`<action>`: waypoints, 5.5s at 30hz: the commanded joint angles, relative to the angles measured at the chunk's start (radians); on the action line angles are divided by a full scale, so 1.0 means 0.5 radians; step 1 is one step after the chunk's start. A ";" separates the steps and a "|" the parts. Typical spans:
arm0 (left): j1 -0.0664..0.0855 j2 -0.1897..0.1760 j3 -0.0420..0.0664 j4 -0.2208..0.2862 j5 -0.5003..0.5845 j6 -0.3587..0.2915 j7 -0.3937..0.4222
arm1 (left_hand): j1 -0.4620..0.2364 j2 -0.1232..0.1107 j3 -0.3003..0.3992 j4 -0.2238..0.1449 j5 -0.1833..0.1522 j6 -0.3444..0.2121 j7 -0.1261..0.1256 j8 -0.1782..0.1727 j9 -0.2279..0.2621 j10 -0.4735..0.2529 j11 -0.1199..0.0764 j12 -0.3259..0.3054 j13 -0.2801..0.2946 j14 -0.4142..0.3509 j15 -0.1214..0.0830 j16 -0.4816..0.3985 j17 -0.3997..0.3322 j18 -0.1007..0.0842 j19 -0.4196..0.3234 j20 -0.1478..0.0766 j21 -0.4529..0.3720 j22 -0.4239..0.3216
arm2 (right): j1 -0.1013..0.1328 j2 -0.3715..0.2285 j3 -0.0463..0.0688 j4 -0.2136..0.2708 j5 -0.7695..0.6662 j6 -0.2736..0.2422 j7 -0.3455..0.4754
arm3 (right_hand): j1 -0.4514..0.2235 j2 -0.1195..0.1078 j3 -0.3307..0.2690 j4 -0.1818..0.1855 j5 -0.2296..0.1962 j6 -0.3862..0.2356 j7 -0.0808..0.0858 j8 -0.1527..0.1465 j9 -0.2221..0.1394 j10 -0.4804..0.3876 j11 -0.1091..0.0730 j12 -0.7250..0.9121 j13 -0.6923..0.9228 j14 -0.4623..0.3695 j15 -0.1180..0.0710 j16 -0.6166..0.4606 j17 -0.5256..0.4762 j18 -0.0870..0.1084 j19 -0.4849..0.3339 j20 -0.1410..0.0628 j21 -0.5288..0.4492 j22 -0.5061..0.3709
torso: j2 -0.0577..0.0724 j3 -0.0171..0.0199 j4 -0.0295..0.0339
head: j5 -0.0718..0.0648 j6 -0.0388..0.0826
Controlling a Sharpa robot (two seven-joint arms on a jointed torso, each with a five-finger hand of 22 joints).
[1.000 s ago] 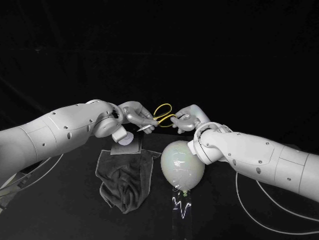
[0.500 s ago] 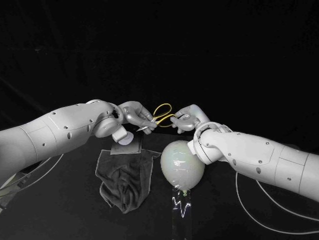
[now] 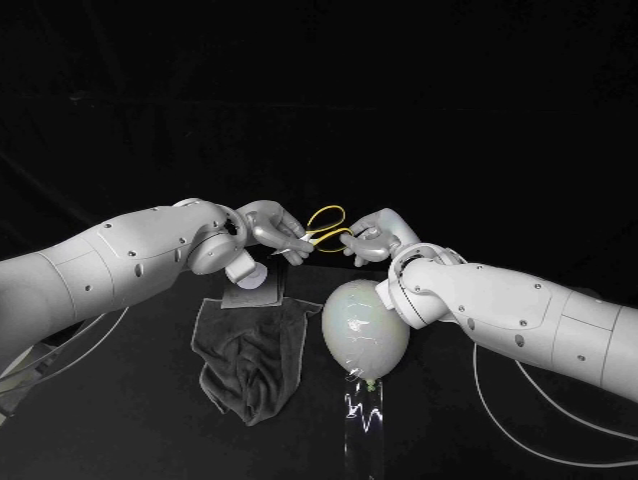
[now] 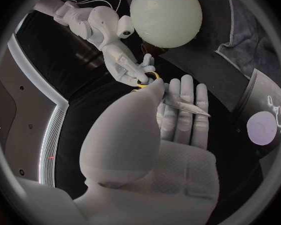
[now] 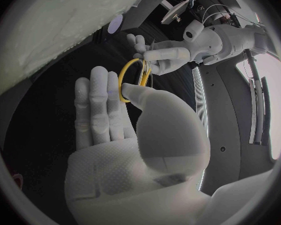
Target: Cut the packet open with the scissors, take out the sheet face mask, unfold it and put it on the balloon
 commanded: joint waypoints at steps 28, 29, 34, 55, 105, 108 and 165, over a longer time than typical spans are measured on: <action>0.004 -0.006 -0.001 0.005 0.174 0.008 -0.016 | -0.332 -0.260 0.101 -0.036 0.006 -0.145 0.048 -0.078 0.168 -0.066 -0.003 -0.036 -0.010 -0.112 0.059 -0.049 0.033 -0.001 -0.134 0.076 -0.020 -0.009 | -0.001 -0.015 0.000 0.002 -0.084 0.035 -0.020 | -0.006 0.070 0.174 -0.248 -0.124 -0.015 -0.006 0.008 0.023 0.005 -0.005 0.006 0.003 0.006 -0.003 -0.009 -0.010 0.046 -0.027 0.007 0.035 0.040 | 0.001 -0.0006 0.001 | -0.003 -0.002; 0.004 -0.006 -0.001 0.004 0.178 -0.002 -0.013 | -0.333 -0.260 0.101 -0.036 0.007 -0.145 0.048 -0.078 0.167 -0.066 -0.003 -0.036 -0.010 -0.112 0.059 -0.049 0.033 -0.001 -0.134 0.077 -0.020 -0.009 | -0.001 -0.016 0.000 0.003 -0.089 0.044 -0.022 | -0.006 0.070 0.174 -0.248 -0.124 -0.015 -0.006 0.008 0.023 0.005 -0.005 0.006 0.003 0.006 -0.003 -0.009 -0.010 0.046 -0.027 0.007 0.035 0.040 | 0.001 -0.0006 0.001 | -0.003 -0.002; 0.004 -0.008 -0.001 0.001 0.186 -0.038 -0.003 | -0.363 -0.306 0.077 0.009 0.007 -0.209 0.072 -0.124 0.150 -0.129 0.024 -0.033 -0.009 -0.174 0.083 -0.055 0.045 0.009 -0.140 0.102 -0.067 -0.042 | -0.001 -0.024 0.000 0.015 -0.103 0.074 -0.026 | -0.005 0.069 0.175 -0.252 -0.128 -0.014 -0.006 0.009 0.023 0.005 -0.005 0.006 0.003 0.007 -0.004 -0.009 -0.010 0.046 -0.027 0.006 0.036 0.041 | 0.001 -0.0003 0.000 | -0.003 -0.002; 0.004 0.006 -0.013 0.001 0.117 0.009 0.000 | -0.260 -0.254 0.126 0.012 0.007 -0.148 0.033 -0.100 0.163 -0.148 0.002 -0.007 0.002 -0.218 0.074 0.003 0.096 0.018 -0.111 0.113 -0.134 -0.095 | -0.001 -0.025 0.000 0.023 -0.089 0.080 -0.028 | -0.004 0.068 0.175 -0.257 -0.128 -0.013 -0.007 0.010 0.024 0.007 -0.006 0.006 0.003 0.007 -0.004 -0.008 -0.010 0.046 -0.028 0.006 0.037 0.042 | 0.001 -0.0005 -0.001 | -0.006 -0.008; 0.004 0.014 -0.022 0.010 0.122 -0.003 0.029 | -0.257 -0.118 0.160 -0.021 0.007 -0.157 0.008 -0.016 0.247 -0.097 -0.022 -0.015 -0.006 -0.193 0.048 0.090 0.168 0.018 -0.041 0.096 -0.129 -0.113 | -0.001 -0.029 -0.001 0.028 -0.110 0.151 -0.011 | -0.019 0.087 0.168 -0.301 -0.136 -0.023 0.002 -0.001 0.038 -0.010 0.002 0.007 0.001 -0.013 0.005 -0.035 -0.030 0.046 -0.056 0.014 0.048 0.070 | 0.001 0.0004 0.000 | -0.009 -0.022; 0.004 0.015 -0.022 0.011 0.128 -0.009 0.029 | -0.264 -0.123 0.159 -0.013 0.007 -0.170 0.013 -0.029 0.242 -0.096 -0.020 -0.015 -0.005 -0.193 0.049 0.093 0.172 0.019 -0.041 0.097 -0.132 -0.116 | -0.001 -0.029 -0.001 0.028 -0.109 0.155 -0.012 | -0.019 0.087 0.169 -0.303 -0.134 -0.021 0.001 0.000 0.039 -0.008 0.001 0.007 0.001 -0.011 0.004 -0.034 -0.030 0.046 -0.055 0.014 0.050 0.071 | 0.001 0.0004 0.000 | -0.010 -0.023; 0.004 0.020 -0.024 0.005 0.147 0.041 0.035 | -0.226 0.035 0.250 0.048 0.007 -0.106 -0.036 0.003 0.275 -0.055 -0.047 0.029 0.011 -0.200 0.033 0.122 0.212 0.019 -0.039 0.103 -0.183 -0.158 | 0.000 -0.049 -0.001 0.036 -0.012 0.209 0.086 | -0.148 -0.032 0.024 -0.251 0.061 -0.230 0.119 -0.138 0.012 -0.343 0.122 -0.017 -0.075 -0.343 0.141 -0.318 -0.163 0.008 -0.151 0.102 -0.052 0.041 | 0.000 -0.0002 0.000 | -0.008 -0.032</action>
